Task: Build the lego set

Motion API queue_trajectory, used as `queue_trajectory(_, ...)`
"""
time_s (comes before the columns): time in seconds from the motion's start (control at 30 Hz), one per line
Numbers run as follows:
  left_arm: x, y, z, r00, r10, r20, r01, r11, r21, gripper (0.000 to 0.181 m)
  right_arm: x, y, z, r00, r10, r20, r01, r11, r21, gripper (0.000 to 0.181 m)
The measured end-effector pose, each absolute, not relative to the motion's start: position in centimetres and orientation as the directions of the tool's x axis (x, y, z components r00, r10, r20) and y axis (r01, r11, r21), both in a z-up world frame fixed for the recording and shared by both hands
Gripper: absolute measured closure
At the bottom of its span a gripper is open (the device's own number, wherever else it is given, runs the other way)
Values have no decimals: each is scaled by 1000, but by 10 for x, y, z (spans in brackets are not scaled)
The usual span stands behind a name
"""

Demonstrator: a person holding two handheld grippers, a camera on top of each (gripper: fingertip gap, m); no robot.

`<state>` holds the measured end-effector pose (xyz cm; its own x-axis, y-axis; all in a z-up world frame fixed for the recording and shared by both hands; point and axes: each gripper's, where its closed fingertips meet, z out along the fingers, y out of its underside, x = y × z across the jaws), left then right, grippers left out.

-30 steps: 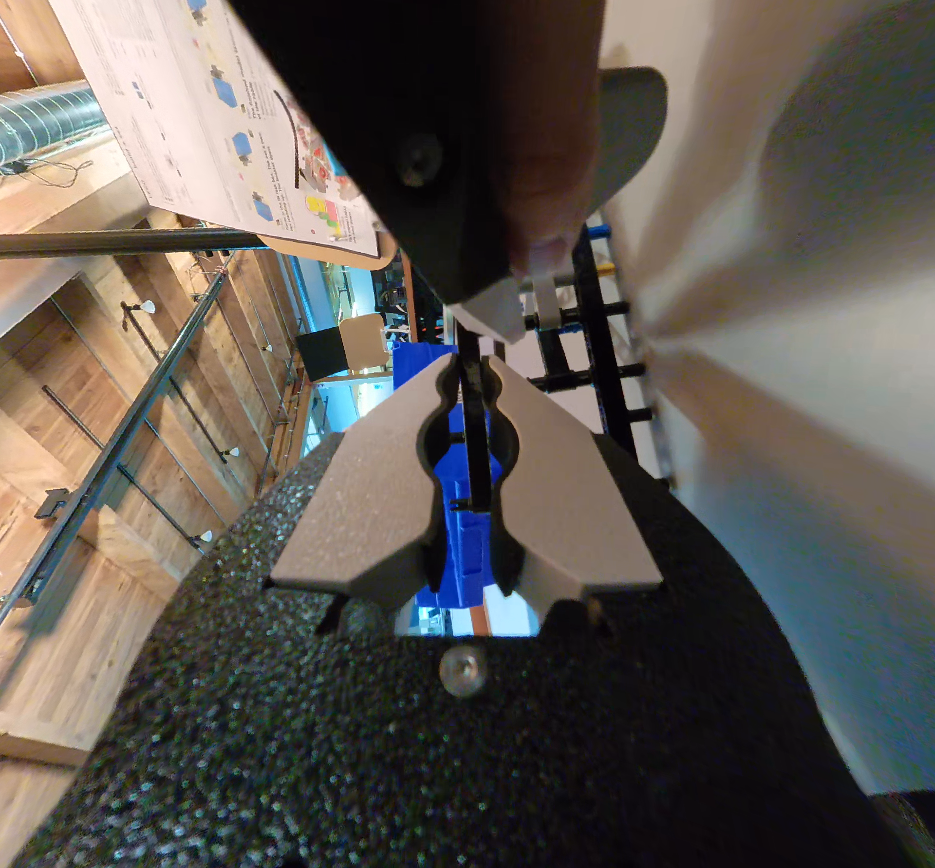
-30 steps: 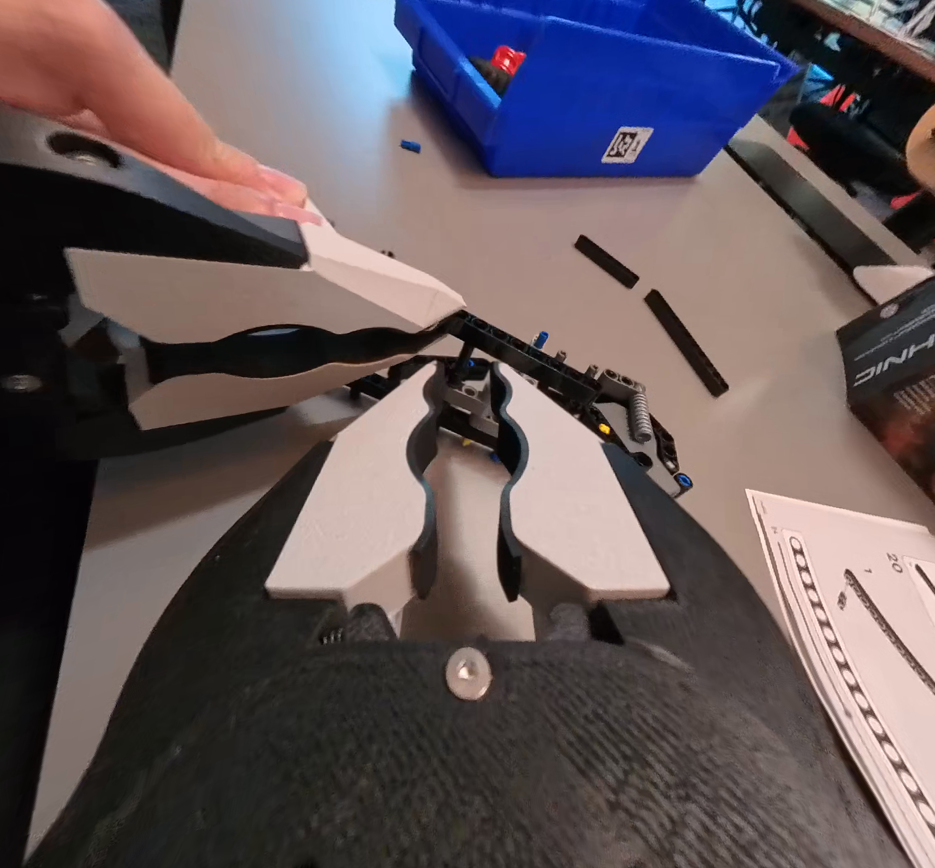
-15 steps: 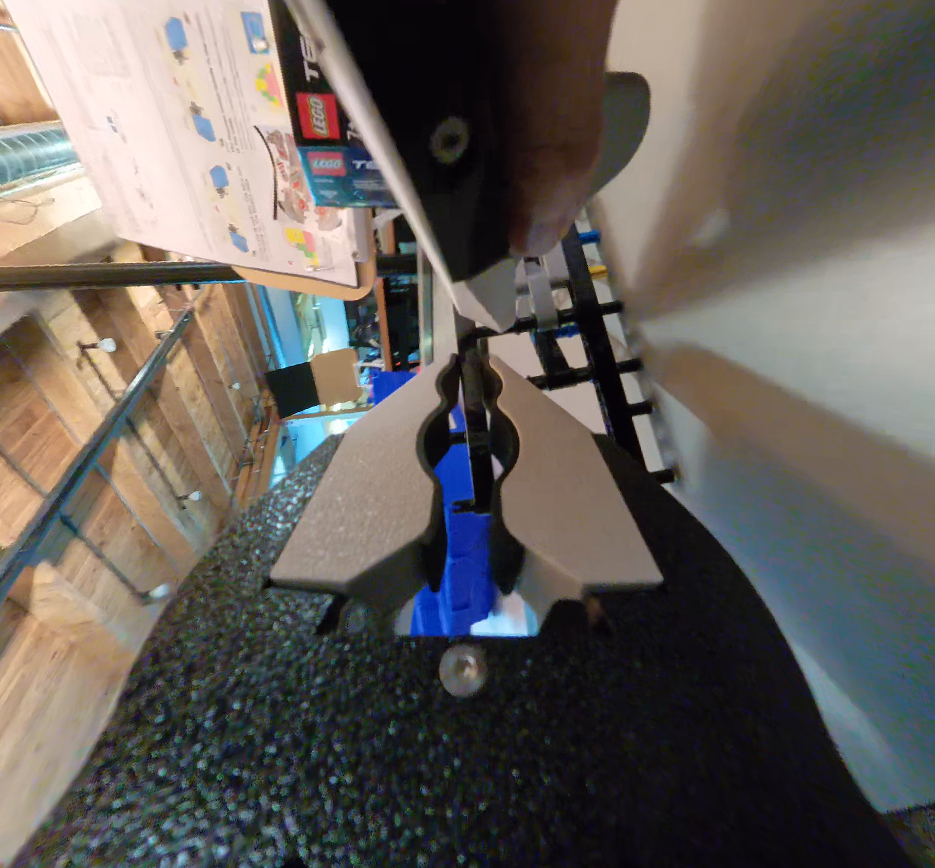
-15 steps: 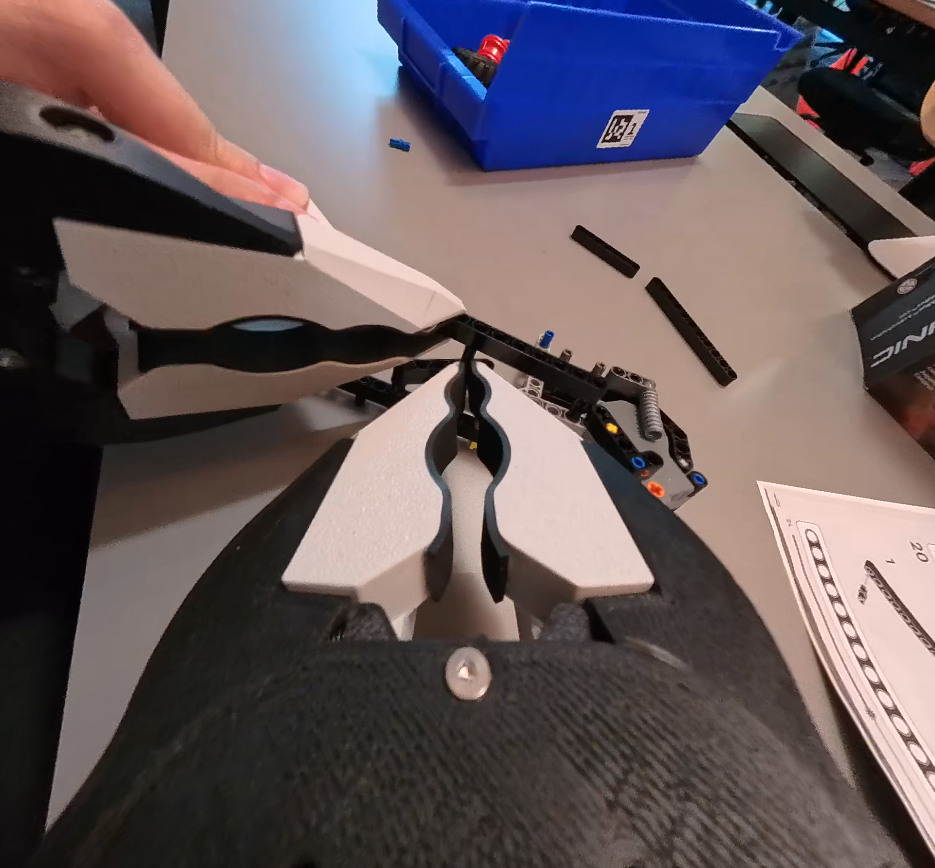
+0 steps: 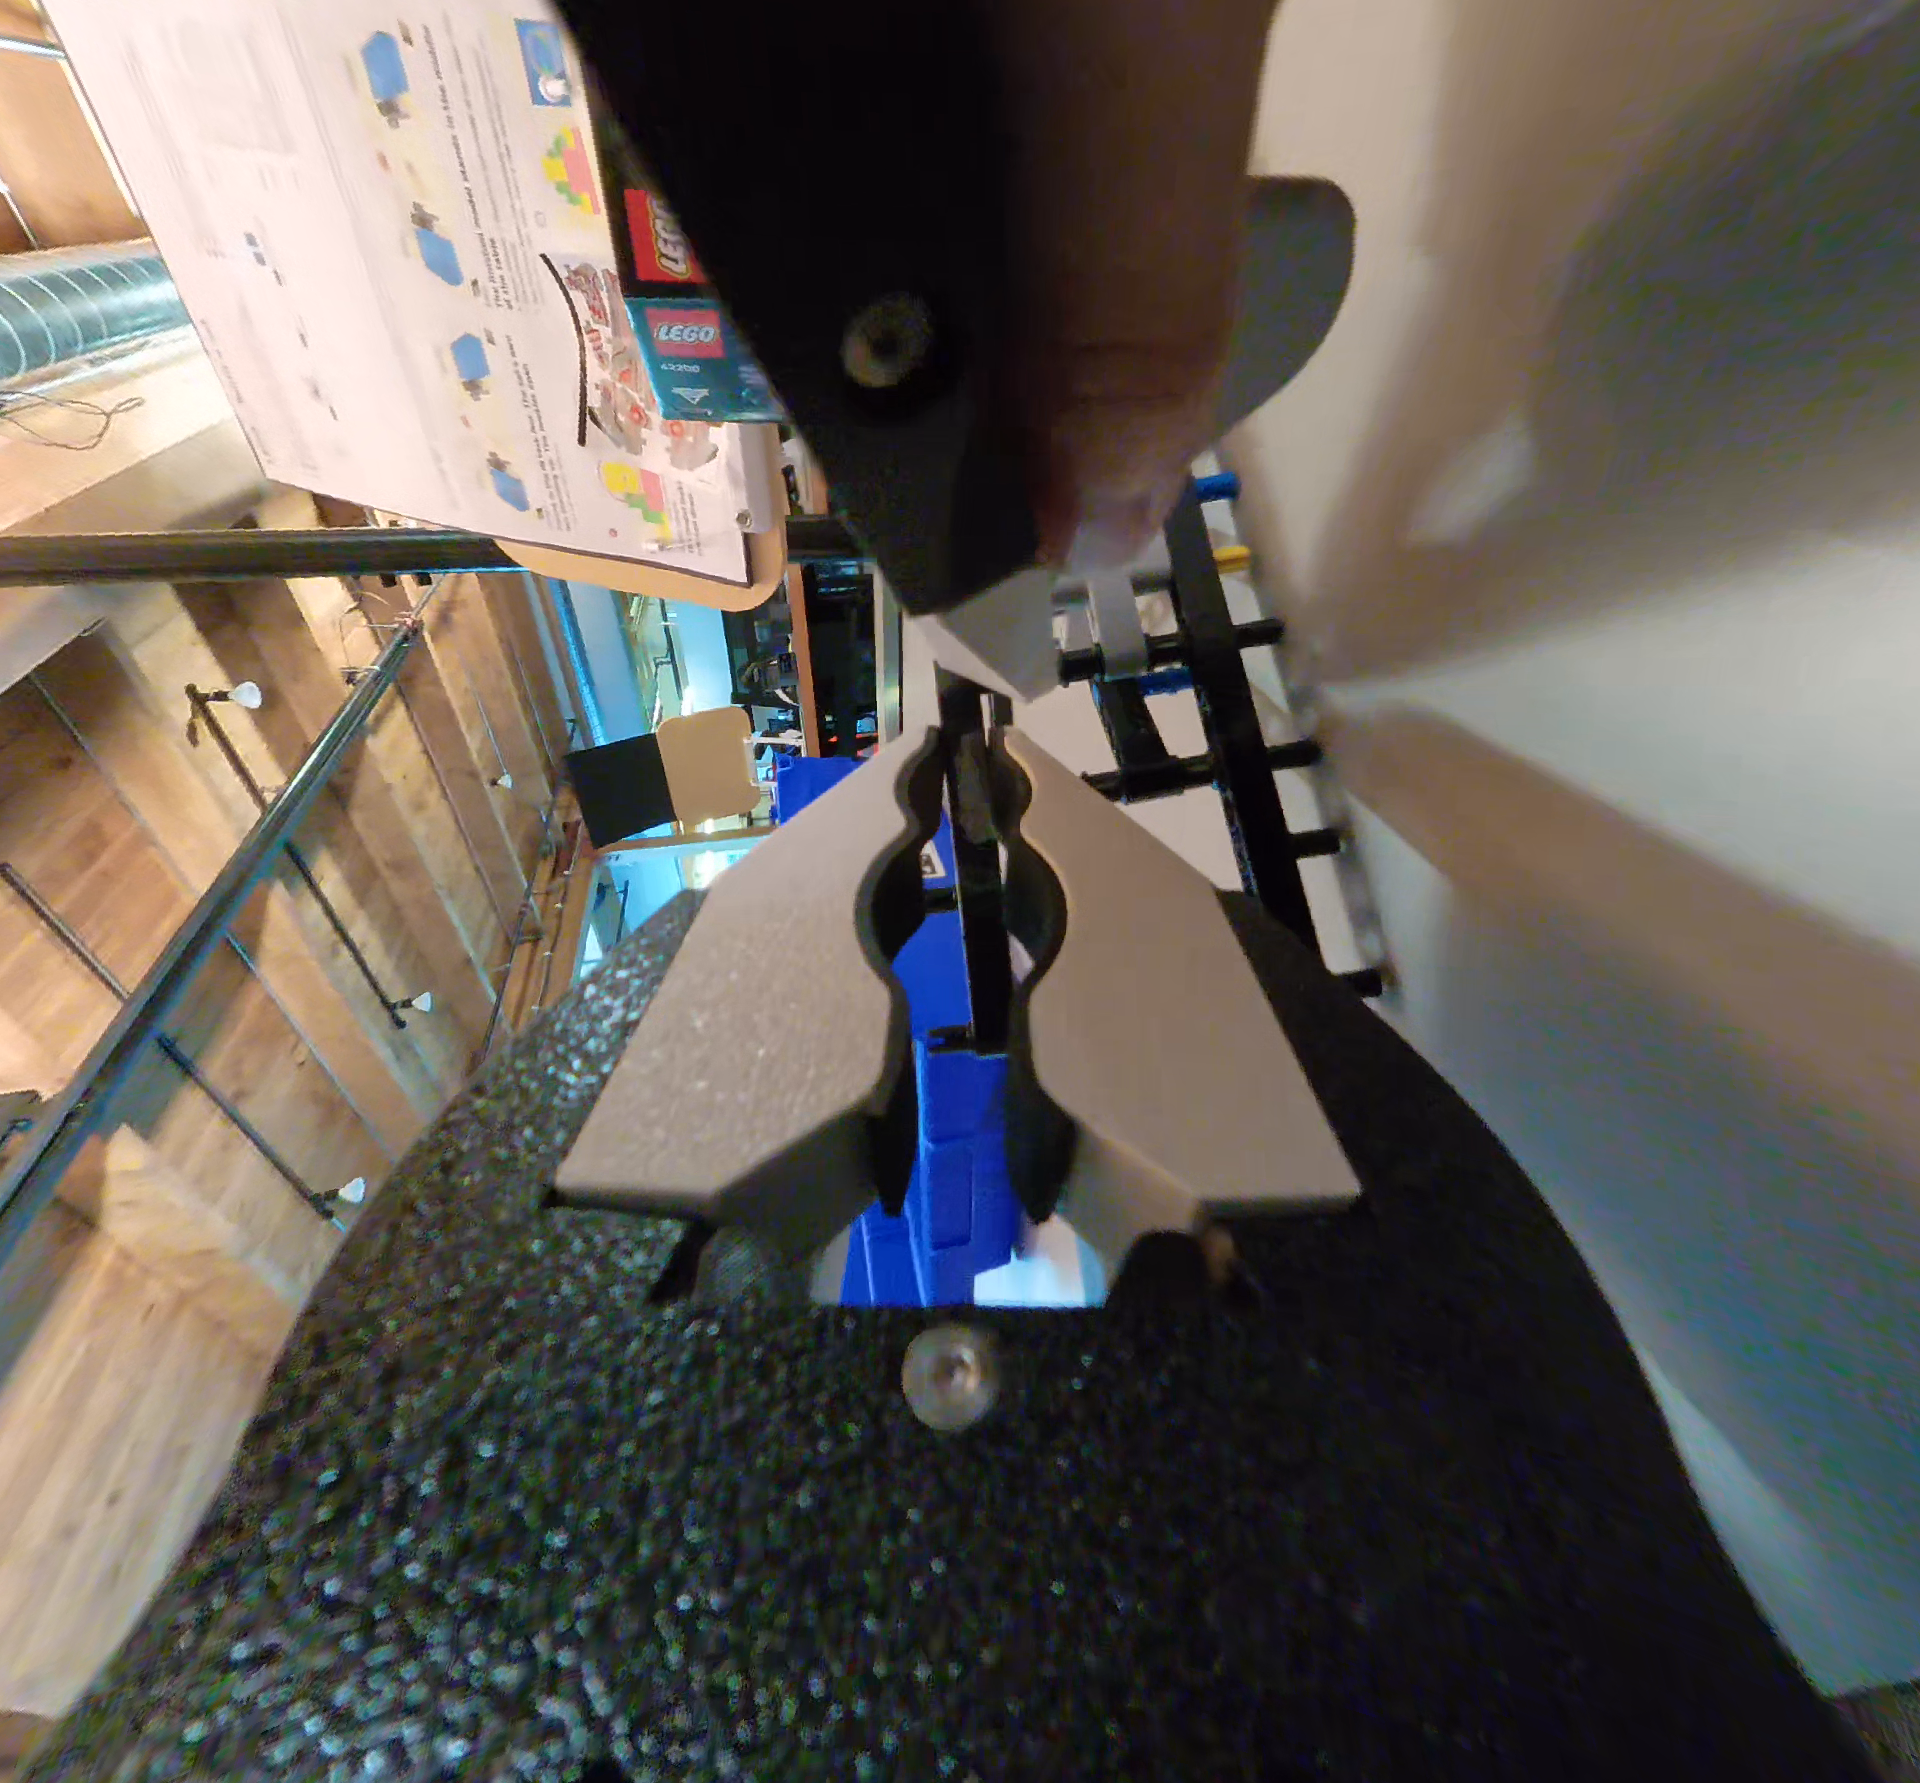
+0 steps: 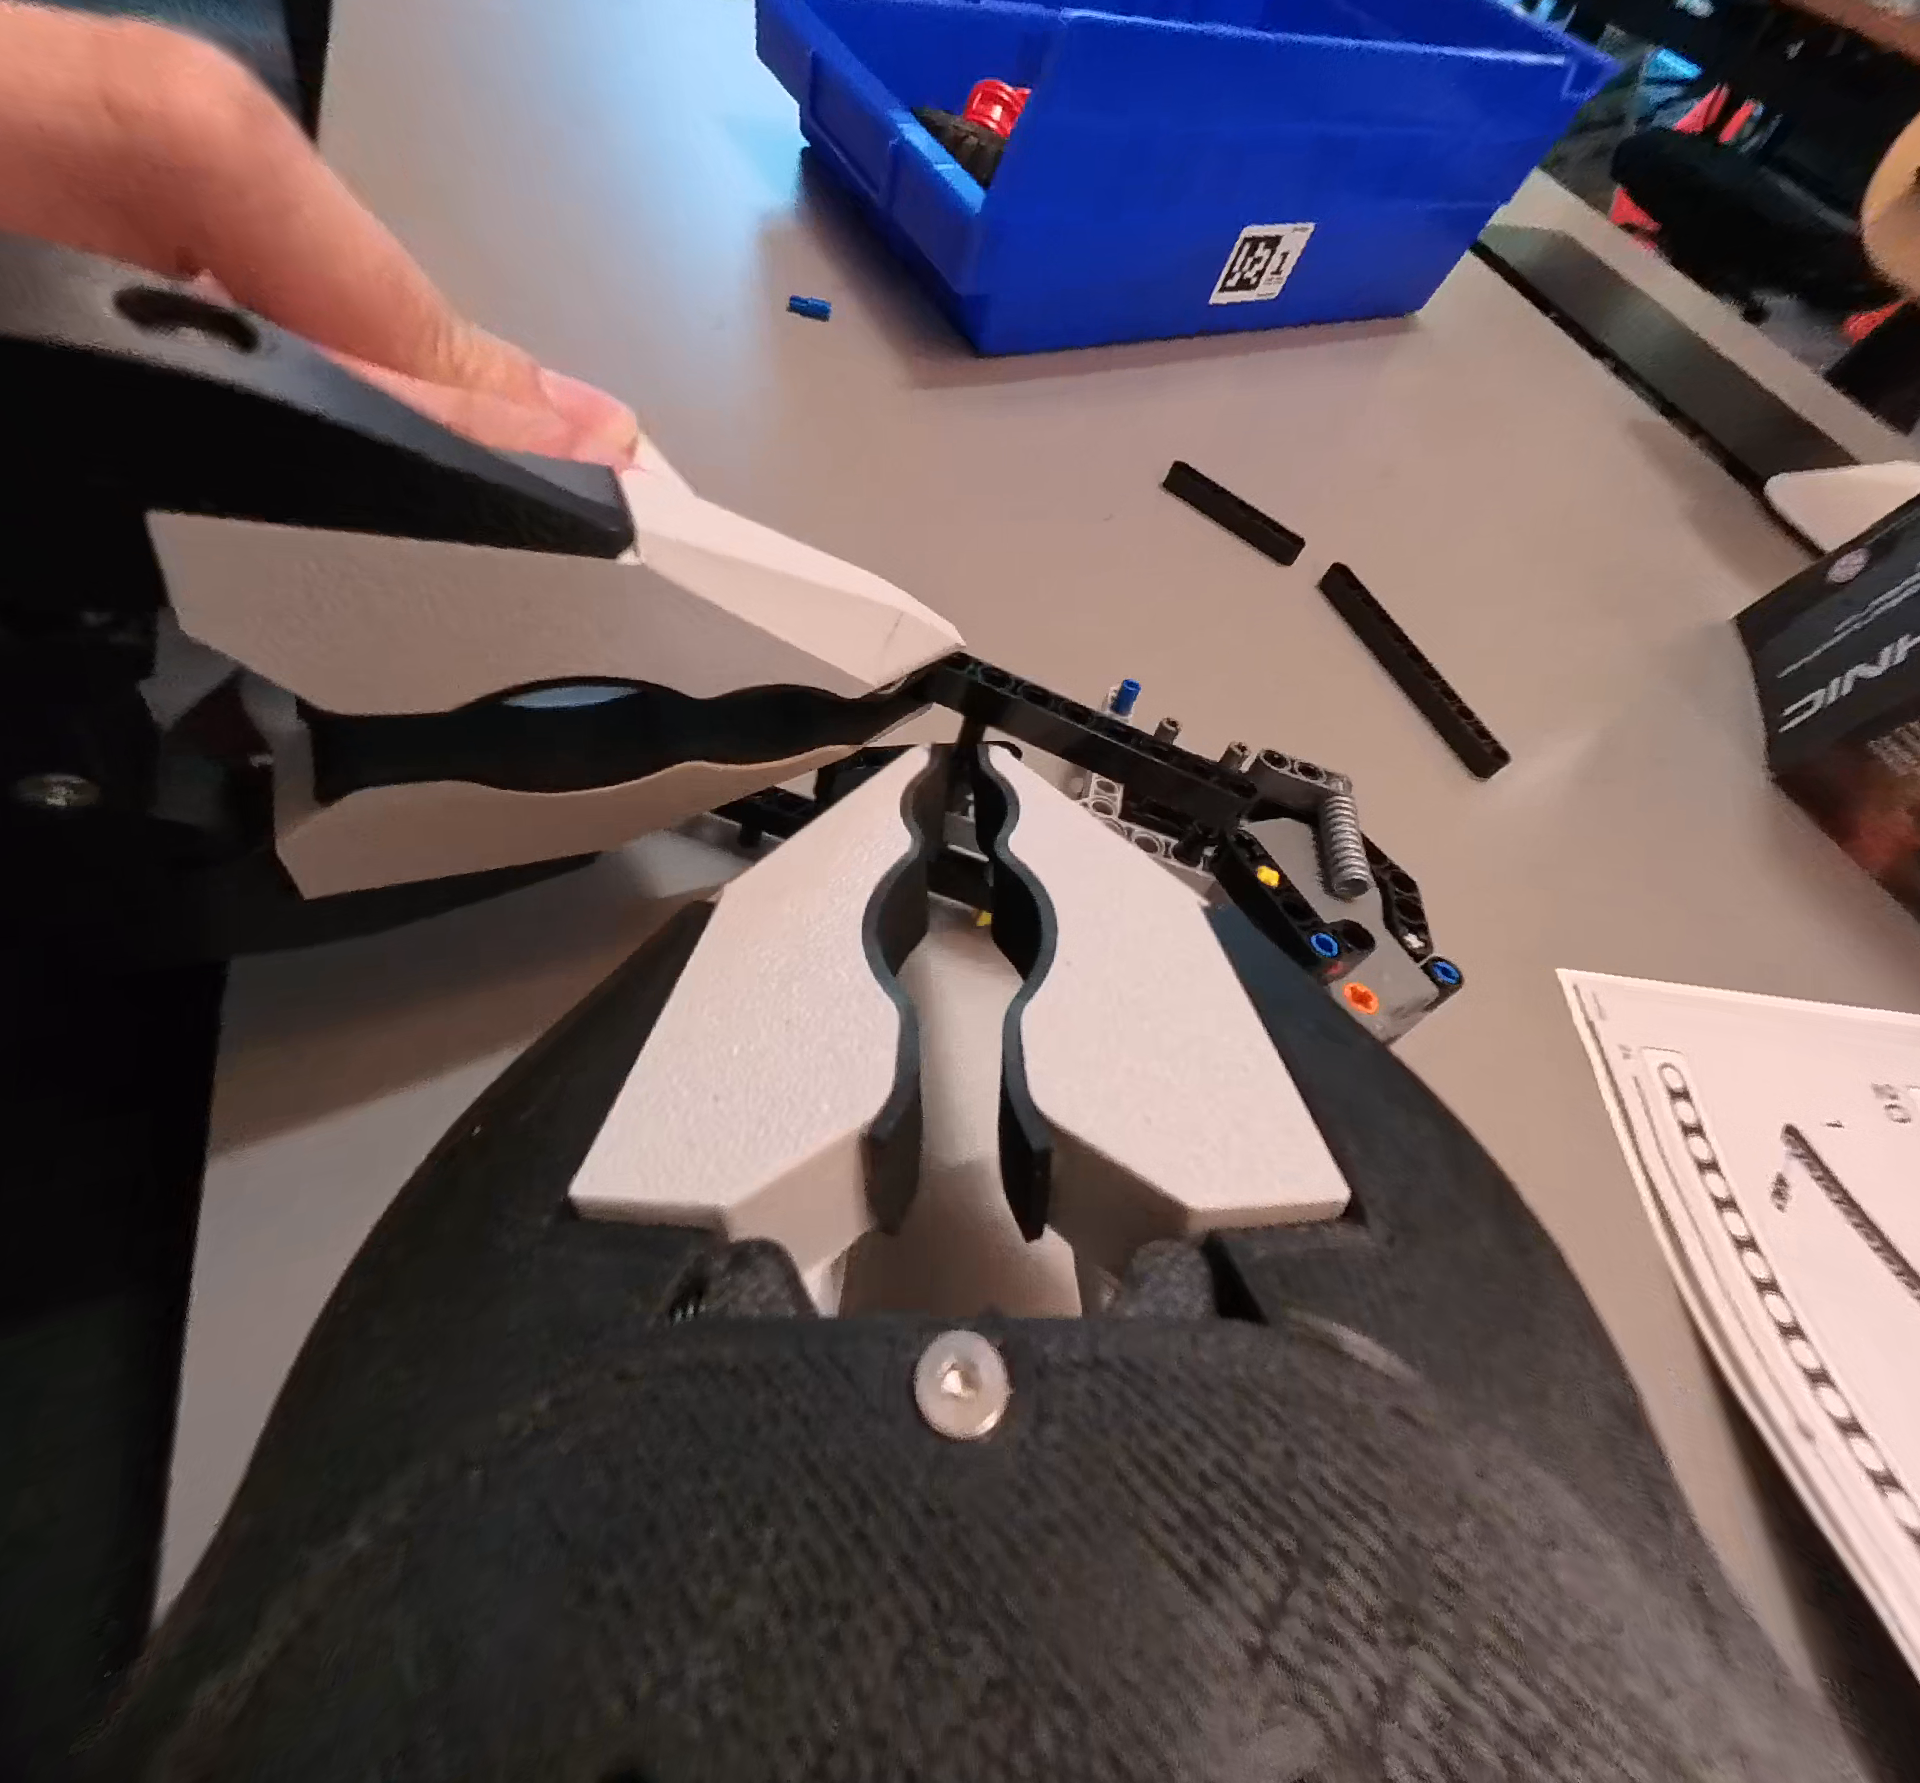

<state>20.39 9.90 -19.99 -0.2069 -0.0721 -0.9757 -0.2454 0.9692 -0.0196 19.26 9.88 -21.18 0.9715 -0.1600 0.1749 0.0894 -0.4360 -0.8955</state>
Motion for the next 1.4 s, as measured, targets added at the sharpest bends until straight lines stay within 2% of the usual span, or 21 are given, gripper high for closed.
queue_trajectory(0.03, 204, 98, -200, -207, -70, -976, -244, 970, -18, 176, 195, 99, -210, 973, -183, 143, 54, -423, -905, 174)
queue_trajectory(0.17, 204, 98, -200, -206, -66, -976, -245, 969, -14, 175, 193, 102, -210, 980, -198, 33, -52, -409, -911, 175)
queue_trajectory(0.23, 204, 98, -200, -205, -68, -976, -238, 971, -18, 175, 196, 102, -210, 975, -218, 33, -60, -408, -911, 180)
queue_trajectory(0.43, 204, 98, -200, -224, -58, -973, -194, 981, -14, 175, 196, 103, -212, 972, -234, 34, -68, -414, -908, 179)
queue_trajectory(0.5, 204, 97, -200, -248, -68, -966, -159, 987, -29, 175, 196, 103, -212, 972, -233, 29, -71, -413, -908, 179)
queue_trajectory(0.6, 204, 98, -201, -298, -149, -943, -135, 984, -113, 175, 196, 103, -212, 969, -239, 55, -52, -419, -907, 179)
queue_trajectory(0.73, 203, 96, -200, -252, -38, -967, -117, 993, -9, 175, 196, 103, -211, 966, -246, 79, -33, -422, -906, 181)
queue_trajectory(0.83, 203, 96, -200, -254, -55, -966, -113, 993, -27, 175, 197, 103, -211, 967, -245, 62, -48, -419, -907, 180)
queue_trajectory(0.97, 202, 96, -200, -247, 3, -969, -114, 993, 32, 176, 197, 103, -211, 968, -245, 56, -53, -418, -907, 180)
queue_trajectory(1.2, 201, 99, -202, -369, -219, -903, -133, 974, -182, 175, 196, 103, -211, 966, -248, 72, -40, -420, -907, 181)
queue_trajectory(1.4, 199, 102, -203, -337, -250, -908, -141, 967, -214, 175, 196, 103, -211, 966, -248, 75, -38, -422, -906, 181)
